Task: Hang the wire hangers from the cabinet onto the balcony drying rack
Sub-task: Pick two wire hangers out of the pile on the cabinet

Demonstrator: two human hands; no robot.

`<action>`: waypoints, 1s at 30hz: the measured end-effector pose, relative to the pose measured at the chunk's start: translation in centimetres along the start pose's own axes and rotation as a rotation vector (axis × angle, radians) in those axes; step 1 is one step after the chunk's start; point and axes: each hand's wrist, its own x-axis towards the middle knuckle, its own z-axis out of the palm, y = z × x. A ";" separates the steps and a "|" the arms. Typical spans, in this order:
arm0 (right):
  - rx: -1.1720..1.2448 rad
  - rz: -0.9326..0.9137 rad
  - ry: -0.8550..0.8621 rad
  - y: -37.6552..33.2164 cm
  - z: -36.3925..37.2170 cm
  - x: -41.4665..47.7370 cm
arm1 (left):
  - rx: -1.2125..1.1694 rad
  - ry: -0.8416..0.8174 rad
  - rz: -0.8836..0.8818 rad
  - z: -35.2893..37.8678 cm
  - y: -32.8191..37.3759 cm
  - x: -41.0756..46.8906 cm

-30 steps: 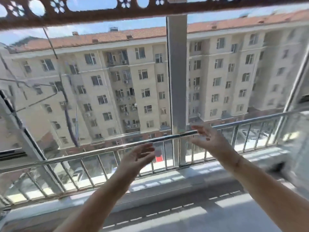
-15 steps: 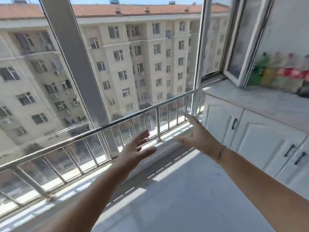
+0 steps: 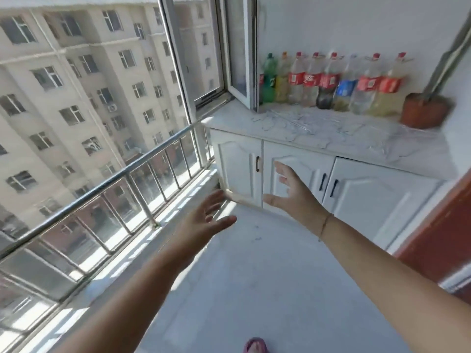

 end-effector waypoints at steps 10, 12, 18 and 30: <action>0.020 0.153 0.284 6.5 -8.8 10.4 | 0.026 -0.216 0.023 4.8 -0.7 17.1; 0.017 0.192 0.347 7.3 -10.5 12.2 | 0.035 -0.247 0.027 5.4 -0.6 20.5; -0.010 0.282 0.526 10.1 -15.6 15.3 | 0.069 -0.316 0.042 8.9 -0.5 29.8; 0.039 0.442 0.768 22.1 -30.9 21.7 | 0.052 -0.437 -0.002 23.0 -0.9 46.2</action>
